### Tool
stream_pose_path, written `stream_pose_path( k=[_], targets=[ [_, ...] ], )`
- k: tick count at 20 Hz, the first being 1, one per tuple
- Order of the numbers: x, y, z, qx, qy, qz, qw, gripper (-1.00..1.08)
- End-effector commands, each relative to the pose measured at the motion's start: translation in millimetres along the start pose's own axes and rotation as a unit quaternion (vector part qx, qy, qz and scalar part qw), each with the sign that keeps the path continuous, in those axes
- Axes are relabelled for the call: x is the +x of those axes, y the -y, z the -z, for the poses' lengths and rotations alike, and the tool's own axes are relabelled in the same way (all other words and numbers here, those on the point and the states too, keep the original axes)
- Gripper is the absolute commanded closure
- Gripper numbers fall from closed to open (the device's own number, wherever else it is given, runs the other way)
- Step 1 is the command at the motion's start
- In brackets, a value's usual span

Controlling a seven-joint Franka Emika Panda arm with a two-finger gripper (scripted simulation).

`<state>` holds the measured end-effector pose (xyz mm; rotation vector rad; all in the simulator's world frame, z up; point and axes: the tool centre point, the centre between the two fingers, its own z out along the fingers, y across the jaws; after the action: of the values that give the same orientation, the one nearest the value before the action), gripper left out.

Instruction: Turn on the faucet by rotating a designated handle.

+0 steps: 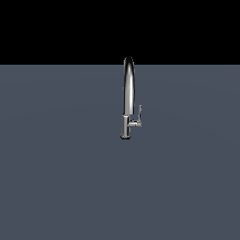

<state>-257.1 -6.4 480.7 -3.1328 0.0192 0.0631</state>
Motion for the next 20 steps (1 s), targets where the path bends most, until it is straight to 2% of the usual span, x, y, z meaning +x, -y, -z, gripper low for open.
stream_pose_path(
  k=[1, 11, 20],
  targets=[
    [0, 0, 0, 0.000, 0.000, 0.000, 1.0000, 1.08],
    [14, 0, -2, 0.016, 0.015, -0.016, 0.9996, 1.08],
    [51, 0, -9, 0.058, 0.057, -0.059, 0.9949, 1.08]
  ],
)
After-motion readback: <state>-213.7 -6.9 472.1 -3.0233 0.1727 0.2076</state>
